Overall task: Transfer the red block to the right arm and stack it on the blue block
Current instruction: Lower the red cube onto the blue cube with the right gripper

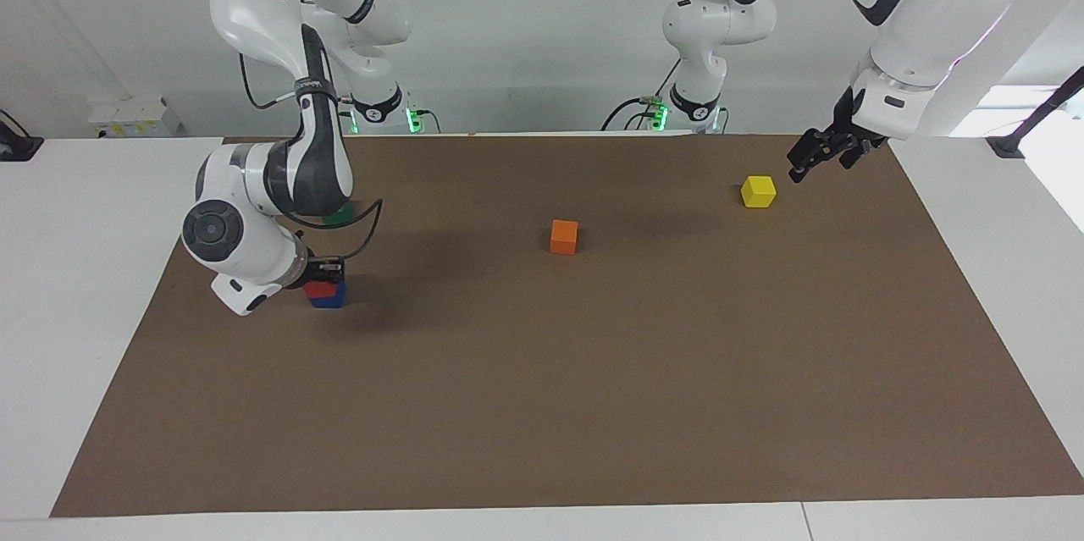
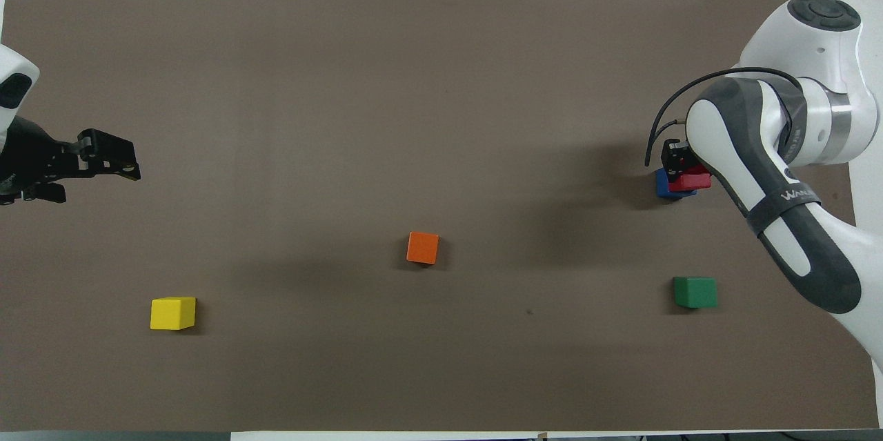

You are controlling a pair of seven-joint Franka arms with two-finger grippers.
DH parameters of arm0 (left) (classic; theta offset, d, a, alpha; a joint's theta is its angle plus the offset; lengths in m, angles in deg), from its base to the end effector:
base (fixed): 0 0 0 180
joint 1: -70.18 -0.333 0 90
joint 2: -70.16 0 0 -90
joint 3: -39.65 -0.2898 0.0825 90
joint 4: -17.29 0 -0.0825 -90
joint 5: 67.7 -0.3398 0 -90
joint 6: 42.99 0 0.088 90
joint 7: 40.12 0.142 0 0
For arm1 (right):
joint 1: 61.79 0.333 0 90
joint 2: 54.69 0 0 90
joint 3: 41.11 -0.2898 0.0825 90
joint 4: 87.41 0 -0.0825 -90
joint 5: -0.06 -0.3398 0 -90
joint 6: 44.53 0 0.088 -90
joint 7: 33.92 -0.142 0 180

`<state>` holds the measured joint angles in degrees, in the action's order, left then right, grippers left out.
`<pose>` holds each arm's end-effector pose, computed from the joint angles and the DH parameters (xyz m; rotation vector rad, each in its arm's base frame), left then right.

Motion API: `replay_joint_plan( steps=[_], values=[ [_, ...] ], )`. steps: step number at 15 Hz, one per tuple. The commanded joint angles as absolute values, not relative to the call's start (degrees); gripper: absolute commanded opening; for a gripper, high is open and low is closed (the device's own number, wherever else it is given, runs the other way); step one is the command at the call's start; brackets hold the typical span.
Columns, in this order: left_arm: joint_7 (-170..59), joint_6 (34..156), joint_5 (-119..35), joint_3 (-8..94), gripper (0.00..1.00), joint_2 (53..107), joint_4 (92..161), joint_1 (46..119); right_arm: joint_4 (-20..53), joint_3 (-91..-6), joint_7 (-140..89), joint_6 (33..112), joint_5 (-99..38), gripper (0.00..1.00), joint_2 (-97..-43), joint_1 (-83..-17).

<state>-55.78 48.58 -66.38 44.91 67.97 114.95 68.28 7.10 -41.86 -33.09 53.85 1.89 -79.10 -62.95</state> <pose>0.4946 -0.0329 0.5278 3.1134 0.3380 -0.1104 0.5648 -0.0086 0.3069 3.0706 0.0269 -0.5567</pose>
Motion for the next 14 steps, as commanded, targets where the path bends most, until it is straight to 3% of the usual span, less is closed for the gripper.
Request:
replay_joint_plan(
  steps=[1, 4, 5, 6, 14],
  values=[
    [-55.41, 49.21, -65.59, 44.66, 1.0, 66.56, 116.43, 68.07, 9.62, -42.43, -34.71, 56.55, 1.13, 0.0, -78.42, -64.34],
    [-55.41, 49.12, -65.59, 44.66, 1.0, 66.56, 116.52, 68.07, 9.62, -42.43, -35.06, 56.37, -0.2, 0.04, -78.34, -64.34],
    [-55.41, 49.12, -65.59, 44.66, 1.0, 66.56, 116.52, 68.07, 9.53, -42.43, -34.97, 56.46, -0.2, 0.47, -78.42, -64.43],
    [-55.41, 49.21, -65.59, 44.66, 1.0, 66.56, 116.52, 68.07, 9.45, -42.43, -34.97, 56.46, -0.2, 0.99, -78.42, -64.52],
    [-55.41, 49.12, -65.59, 44.66, 1.0, 66.56, 116.52, 68.07, 9.0, -42.34, -34.88, 55.84, -0.11, 1.0, -77.99, -64.43]
  ],
)
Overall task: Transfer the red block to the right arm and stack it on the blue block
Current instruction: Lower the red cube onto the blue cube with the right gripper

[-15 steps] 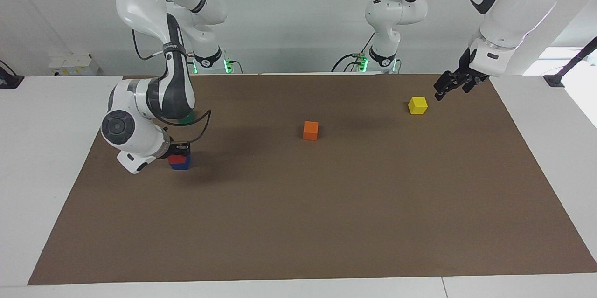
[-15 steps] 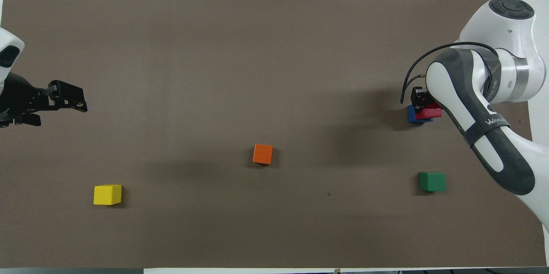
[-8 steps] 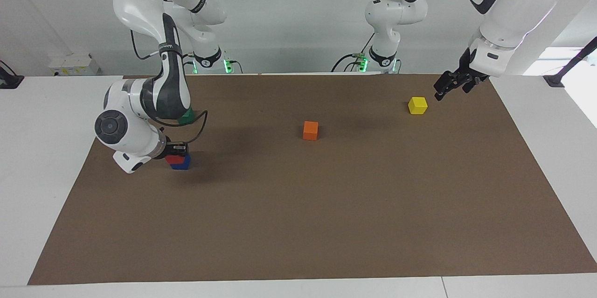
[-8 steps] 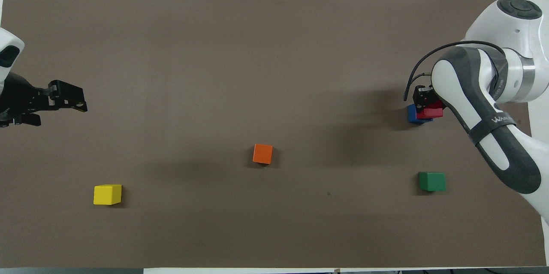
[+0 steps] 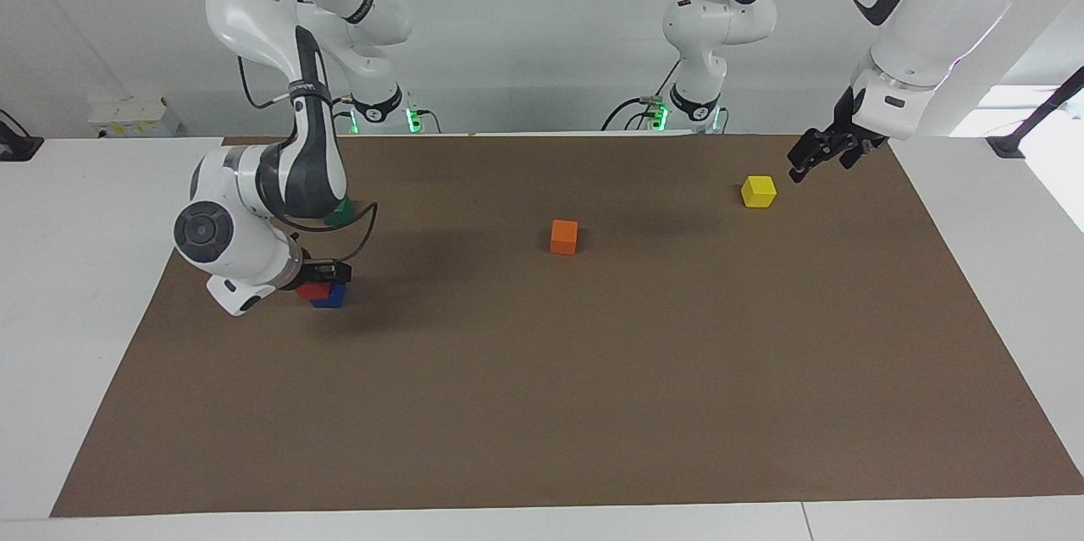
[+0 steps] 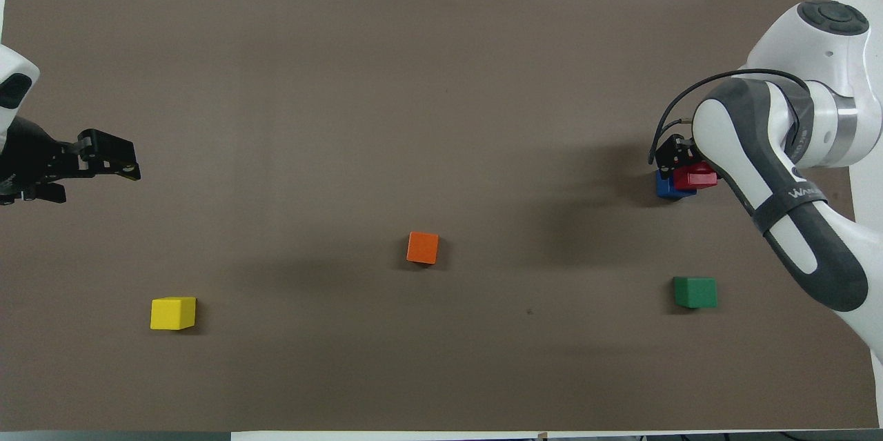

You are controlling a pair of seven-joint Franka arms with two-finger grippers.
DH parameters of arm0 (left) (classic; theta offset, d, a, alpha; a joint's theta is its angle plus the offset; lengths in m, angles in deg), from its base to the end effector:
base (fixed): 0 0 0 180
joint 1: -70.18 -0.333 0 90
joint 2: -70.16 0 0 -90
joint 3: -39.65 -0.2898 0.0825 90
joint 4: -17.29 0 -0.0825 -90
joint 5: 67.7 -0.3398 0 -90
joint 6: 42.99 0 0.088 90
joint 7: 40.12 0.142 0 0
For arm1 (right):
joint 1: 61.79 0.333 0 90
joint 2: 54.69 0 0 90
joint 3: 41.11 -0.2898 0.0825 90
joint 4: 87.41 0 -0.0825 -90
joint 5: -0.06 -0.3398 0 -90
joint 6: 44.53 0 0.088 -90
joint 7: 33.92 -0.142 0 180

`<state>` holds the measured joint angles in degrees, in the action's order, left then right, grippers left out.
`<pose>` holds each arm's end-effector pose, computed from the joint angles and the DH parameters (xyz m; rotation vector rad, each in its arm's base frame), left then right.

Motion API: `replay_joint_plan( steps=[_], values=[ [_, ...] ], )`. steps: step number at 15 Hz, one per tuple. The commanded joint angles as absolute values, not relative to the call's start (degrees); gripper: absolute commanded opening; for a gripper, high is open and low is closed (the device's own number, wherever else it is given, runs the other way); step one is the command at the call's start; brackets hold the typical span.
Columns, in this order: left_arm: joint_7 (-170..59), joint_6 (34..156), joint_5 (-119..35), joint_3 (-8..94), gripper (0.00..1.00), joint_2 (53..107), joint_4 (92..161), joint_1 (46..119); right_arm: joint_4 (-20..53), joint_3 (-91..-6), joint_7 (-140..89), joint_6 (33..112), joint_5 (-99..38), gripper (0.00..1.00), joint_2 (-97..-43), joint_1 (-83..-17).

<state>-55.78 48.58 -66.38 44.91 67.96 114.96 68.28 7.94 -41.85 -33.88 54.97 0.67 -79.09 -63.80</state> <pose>0.4945 -0.0329 0.5278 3.1134 0.3380 -0.1104 0.5640 -0.0143 0.3022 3.0920 -0.0279 -0.5522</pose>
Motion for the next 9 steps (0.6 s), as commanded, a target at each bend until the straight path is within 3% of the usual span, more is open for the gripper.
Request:
replay_joint_plan(
  steps=[1, 9],
  values=[
    [-55.41, 49.21, -65.59, 44.66, 1.0, 66.56, 116.52, 68.07, 8.57, -42.34, -34.88, 54.89, 0.15, 1.0, -77.64, -64.34],
    [-55.41, 49.12, -65.59, 44.66, 1.0, 66.56, 116.52, 68.07, 6.37, -41.9, -17.32, 53.12, 1.82, 1.0, -62.98, -64.52]
  ],
)
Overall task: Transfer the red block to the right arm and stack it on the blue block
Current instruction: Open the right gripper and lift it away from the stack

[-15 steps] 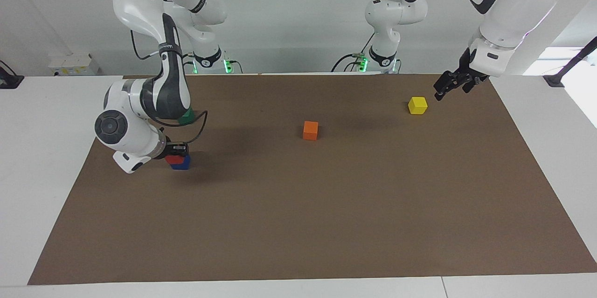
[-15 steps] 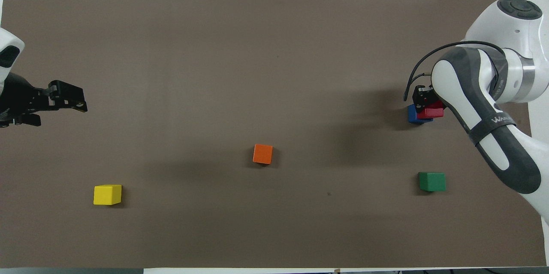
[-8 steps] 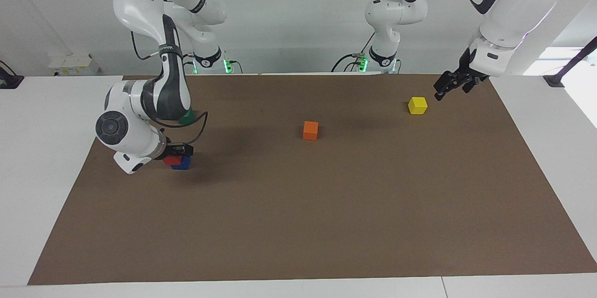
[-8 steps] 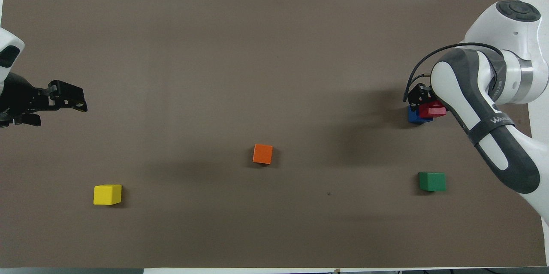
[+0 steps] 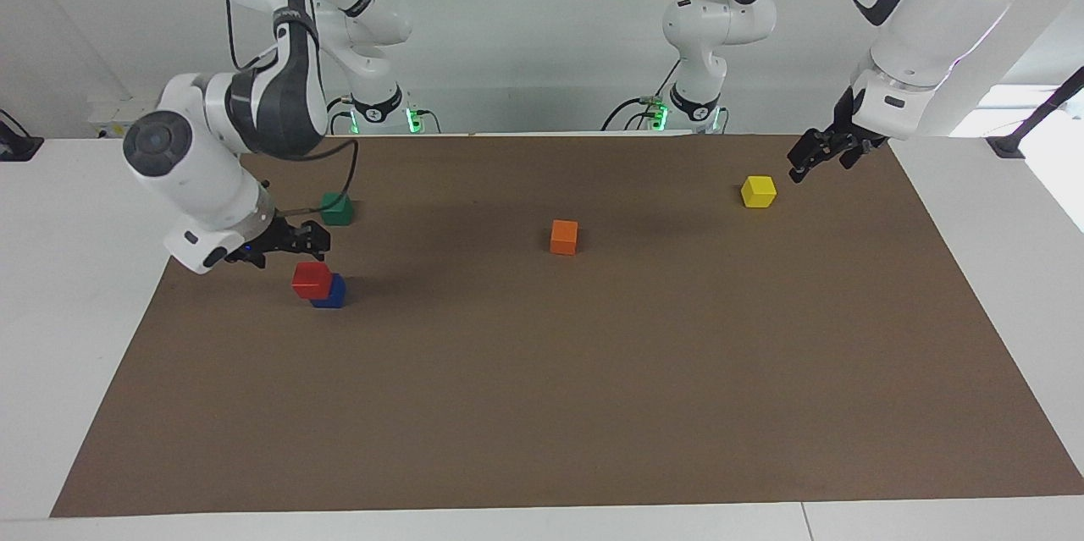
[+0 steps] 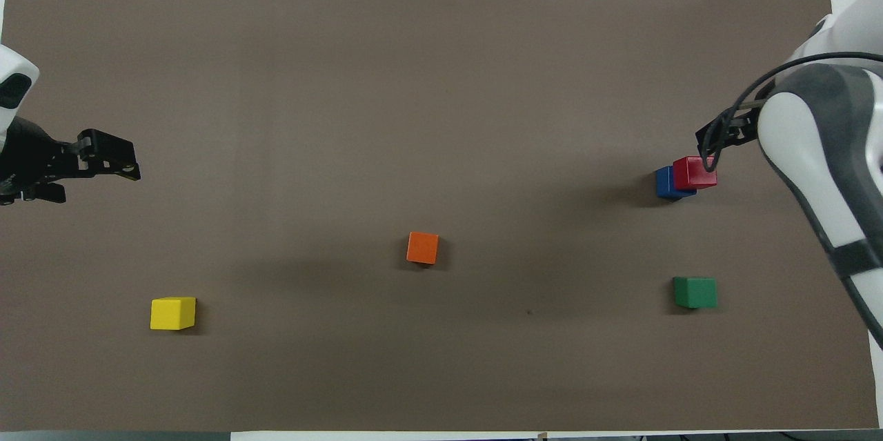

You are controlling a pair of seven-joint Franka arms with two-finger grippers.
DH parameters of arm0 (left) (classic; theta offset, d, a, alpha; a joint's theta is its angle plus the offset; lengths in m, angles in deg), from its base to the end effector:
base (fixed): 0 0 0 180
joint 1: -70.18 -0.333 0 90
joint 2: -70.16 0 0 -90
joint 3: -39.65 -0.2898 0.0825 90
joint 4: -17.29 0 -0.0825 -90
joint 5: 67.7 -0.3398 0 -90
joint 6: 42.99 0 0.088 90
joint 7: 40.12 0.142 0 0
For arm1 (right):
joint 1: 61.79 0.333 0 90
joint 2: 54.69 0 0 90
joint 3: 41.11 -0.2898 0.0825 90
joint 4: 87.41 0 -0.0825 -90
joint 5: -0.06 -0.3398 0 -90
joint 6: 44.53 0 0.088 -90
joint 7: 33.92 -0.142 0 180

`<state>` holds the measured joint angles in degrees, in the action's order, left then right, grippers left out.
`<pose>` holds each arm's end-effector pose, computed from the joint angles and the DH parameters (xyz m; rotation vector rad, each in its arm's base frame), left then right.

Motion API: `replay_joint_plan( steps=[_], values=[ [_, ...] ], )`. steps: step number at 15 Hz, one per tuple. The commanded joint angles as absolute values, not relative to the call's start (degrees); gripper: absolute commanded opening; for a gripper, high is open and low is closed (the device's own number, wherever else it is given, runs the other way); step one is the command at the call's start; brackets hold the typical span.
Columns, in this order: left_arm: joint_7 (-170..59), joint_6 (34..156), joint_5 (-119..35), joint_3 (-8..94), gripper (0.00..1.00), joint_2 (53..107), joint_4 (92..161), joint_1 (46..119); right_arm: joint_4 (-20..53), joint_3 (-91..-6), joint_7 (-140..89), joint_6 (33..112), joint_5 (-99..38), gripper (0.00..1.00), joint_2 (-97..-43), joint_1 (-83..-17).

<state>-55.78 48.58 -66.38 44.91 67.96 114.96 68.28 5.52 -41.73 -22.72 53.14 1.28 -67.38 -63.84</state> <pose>0.4945 -0.0329 0.5278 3.1134 0.3380 -0.1104 0.5609 -0.0171 0.4328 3.1189 0.2732 -0.2194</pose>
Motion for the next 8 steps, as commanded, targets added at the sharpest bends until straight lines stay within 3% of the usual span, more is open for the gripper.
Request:
replay_joint_plan(
  steps=[1, 5, 8],
  values=[
    [-55.41, 49.12, -65.59, 44.66, 1.0, 66.56, 116.52, 68.07, 6.37, -41.9, -16.96, 53.38, 1.82, 1.0, -61.22, -64.52],
    [-55.41, 49.3, -65.59, 44.66, 1.0, 66.56, 116.52, 68.07, 4.79, -41.81, -17.22, 52.08, 1.12, 1.0, -56.38, -64.86],
    [-55.41, 49.12, -65.59, 44.66, 1.0, 66.56, 116.52, 68.07, 4.96, -41.81, -18.7, 42.96, 1.12, 1.0, -52.51, -65.39]
  ],
)
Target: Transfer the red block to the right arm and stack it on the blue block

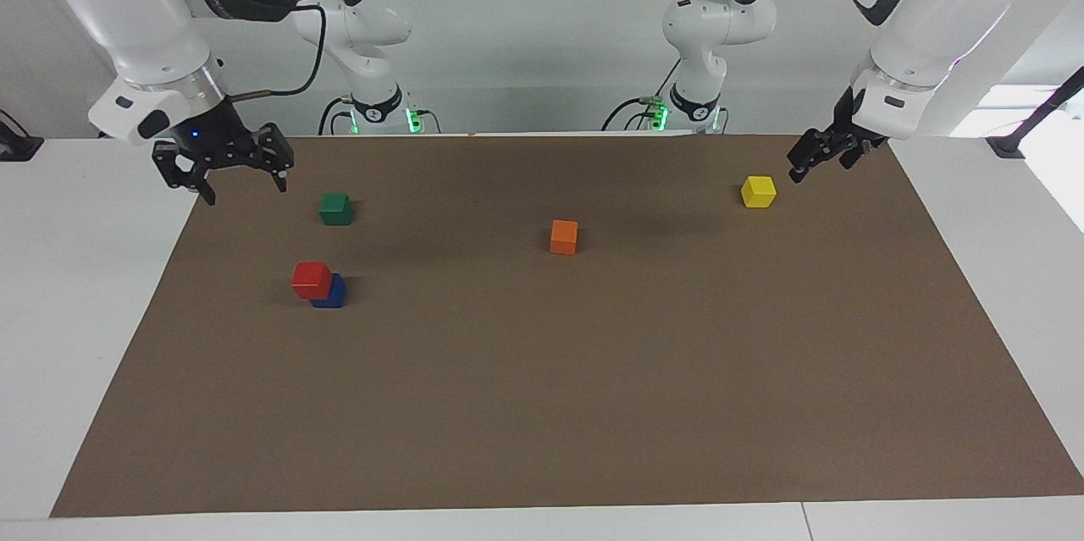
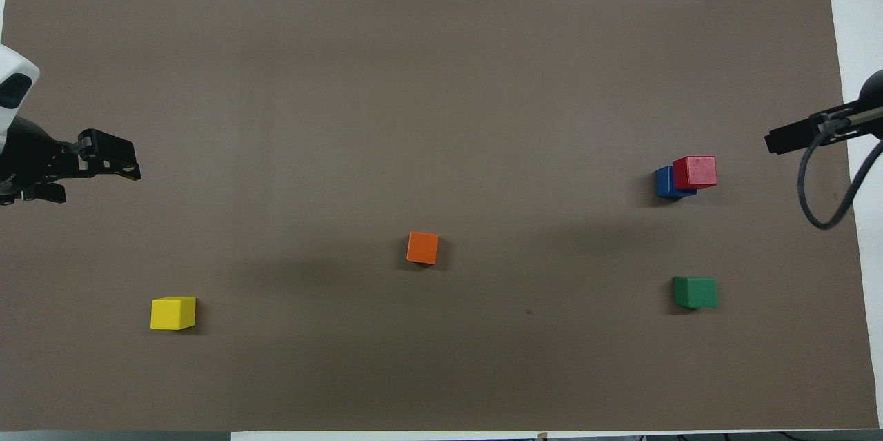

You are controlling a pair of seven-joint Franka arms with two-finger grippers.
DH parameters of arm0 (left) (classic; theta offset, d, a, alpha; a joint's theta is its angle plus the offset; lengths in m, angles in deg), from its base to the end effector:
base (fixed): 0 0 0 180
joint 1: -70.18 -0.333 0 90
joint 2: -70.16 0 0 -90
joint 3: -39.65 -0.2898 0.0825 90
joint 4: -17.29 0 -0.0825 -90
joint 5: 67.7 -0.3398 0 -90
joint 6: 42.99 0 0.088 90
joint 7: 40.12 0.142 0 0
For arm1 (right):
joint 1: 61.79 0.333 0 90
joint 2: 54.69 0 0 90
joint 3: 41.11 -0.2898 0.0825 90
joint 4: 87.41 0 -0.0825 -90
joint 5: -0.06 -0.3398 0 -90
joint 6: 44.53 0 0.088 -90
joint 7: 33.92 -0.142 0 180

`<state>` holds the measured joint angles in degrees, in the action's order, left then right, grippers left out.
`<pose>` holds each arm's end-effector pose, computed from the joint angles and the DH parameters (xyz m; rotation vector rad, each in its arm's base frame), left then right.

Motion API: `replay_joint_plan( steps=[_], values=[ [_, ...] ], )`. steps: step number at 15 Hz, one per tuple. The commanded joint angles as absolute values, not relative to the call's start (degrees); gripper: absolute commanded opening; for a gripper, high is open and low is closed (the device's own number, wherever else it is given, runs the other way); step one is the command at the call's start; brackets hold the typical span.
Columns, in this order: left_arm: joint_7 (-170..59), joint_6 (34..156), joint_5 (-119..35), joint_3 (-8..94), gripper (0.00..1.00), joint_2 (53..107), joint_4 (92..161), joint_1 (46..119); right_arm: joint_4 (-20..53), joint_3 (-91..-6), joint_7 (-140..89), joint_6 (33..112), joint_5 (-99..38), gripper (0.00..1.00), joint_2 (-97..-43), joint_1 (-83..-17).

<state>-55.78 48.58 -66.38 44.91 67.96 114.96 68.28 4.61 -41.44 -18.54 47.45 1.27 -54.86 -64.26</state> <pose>0.4945 -0.0329 0.5278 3.1134 0.3380 -0.1104 0.5131 -0.0221 0.5497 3.1003 0.3610 -0.0107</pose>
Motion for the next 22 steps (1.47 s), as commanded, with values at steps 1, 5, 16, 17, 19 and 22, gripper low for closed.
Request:
replay_joint_plan(
  steps=[1, 5, 16, 17, 19, 22],
  values=[
    [-55.41, 49.12, -65.59, 44.66, 1.0, 66.56, 116.52, 68.07, 5.4, -41.81, -20.8, 40.31, 1.12, 1.0, -51.45, -65.48],
    [-55.41, 49.21, -65.59, 44.66, 1.0, 66.56, 116.43, 68.07, 8.29, -41.9, -23.19, 37.65, 1.03, 1.0, -48.11, -66.45],
    [-55.41, 49.21, -65.59, 44.66, 1.0, 66.56, 116.52, 68.07, 8.13, -40.05, -24.07, 42.48, 1.73, 1.0, -48.01, -64.16],
    [-55.41, 49.12, -65.59, 44.66, 1.0, 66.56, 116.52, 68.07, 8.13, -40.05, -24.07, 42.4, 1.82, 1.0, -47.93, -64.25],
    [-55.41, 49.12, -65.59, 44.66, 1.0, 66.56, 116.52, 68.07, 8.13, -40.06, -23.98, 42.31, 1.73, 1.0, -47.93, -64.87],
    [-55.41, 49.12, -65.59, 44.66, 1.0, 66.56, 116.52, 68.07, 8.13, -40.14, -24.16, 42.31, 1.73, 1.0, -47.93, -64.87]
  ],
)
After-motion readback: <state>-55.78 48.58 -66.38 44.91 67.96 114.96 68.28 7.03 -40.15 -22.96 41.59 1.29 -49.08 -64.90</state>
